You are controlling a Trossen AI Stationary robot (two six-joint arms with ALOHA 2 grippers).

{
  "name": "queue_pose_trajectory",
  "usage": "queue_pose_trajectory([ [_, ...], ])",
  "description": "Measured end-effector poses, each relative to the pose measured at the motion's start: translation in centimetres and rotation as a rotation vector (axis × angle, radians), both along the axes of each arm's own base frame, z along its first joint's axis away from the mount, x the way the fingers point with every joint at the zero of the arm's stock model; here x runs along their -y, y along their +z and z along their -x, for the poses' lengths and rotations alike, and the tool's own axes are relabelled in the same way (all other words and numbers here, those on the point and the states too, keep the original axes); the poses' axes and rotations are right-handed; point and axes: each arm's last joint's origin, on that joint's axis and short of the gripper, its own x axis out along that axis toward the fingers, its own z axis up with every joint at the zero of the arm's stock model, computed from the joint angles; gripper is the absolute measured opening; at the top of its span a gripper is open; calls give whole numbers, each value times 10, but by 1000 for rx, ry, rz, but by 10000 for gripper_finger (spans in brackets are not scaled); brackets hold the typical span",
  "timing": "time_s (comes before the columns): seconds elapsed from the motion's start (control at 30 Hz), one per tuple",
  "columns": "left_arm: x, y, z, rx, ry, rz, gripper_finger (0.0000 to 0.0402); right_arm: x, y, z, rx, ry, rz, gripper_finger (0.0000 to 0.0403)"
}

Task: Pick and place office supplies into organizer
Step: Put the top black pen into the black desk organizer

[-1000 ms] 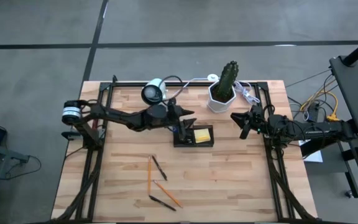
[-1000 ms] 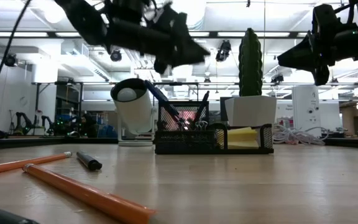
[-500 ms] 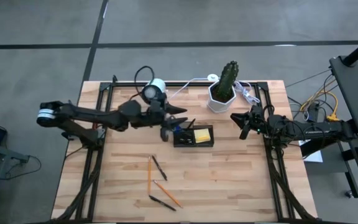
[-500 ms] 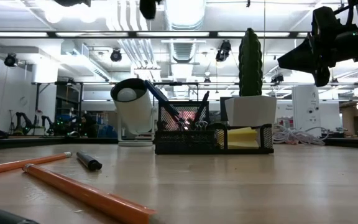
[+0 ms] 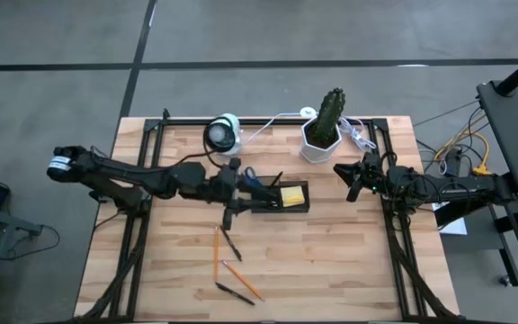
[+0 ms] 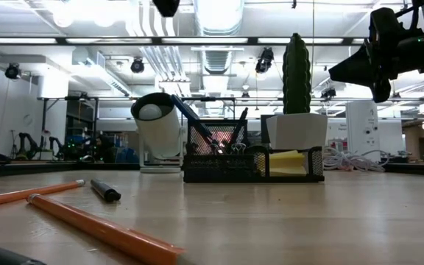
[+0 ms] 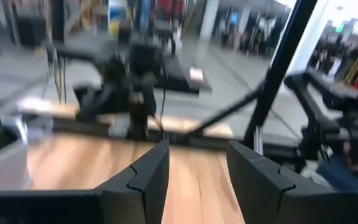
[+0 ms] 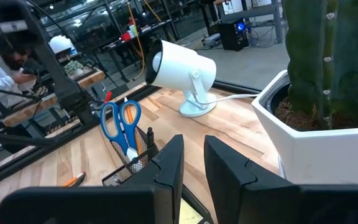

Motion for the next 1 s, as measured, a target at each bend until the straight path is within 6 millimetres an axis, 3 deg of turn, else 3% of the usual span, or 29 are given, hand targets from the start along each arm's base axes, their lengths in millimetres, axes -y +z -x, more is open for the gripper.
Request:
queue_pose_trajectory([
  [0.17, 11, -8, 3, -147, -37, 43, 144, 0, 0, 0, 0, 0, 0, 54],
  [0.57, 34, -23, 21, -521, -157, -38, 144, 0, 0, 0, 0, 1, 0, 54],
  [0.83, 39, -40, 36, -707, -249, -211, 144, 0, 0, 0, 1, 1, 0, 54],
  [1.0, 39, -46, 36, -732, -307, -351, 144, 0, 0, 0, 2, 0, -3, 54],
])
